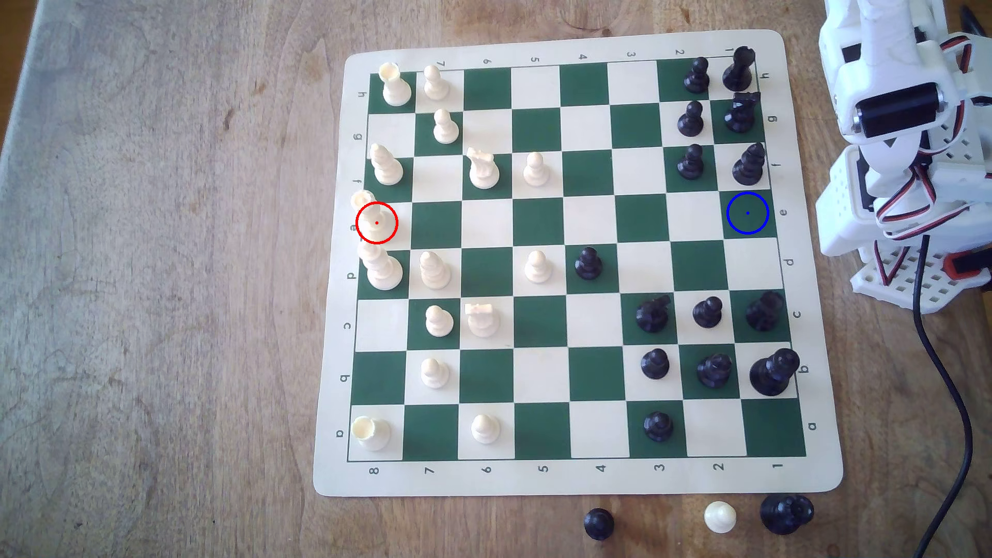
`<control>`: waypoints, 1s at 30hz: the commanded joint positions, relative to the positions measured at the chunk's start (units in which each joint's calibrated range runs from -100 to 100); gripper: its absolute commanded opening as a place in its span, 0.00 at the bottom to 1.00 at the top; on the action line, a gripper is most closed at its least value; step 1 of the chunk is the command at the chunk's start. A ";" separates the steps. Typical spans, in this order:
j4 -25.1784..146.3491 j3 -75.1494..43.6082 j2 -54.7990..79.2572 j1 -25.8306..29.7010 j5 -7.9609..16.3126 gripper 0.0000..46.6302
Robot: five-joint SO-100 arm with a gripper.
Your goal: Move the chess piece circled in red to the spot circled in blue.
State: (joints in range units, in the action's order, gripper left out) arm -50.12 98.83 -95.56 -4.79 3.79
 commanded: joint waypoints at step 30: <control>74.28 -43.25 14.57 0.77 -8.74 0.00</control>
State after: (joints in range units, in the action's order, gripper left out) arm 18.01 63.67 -86.93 -4.28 -4.57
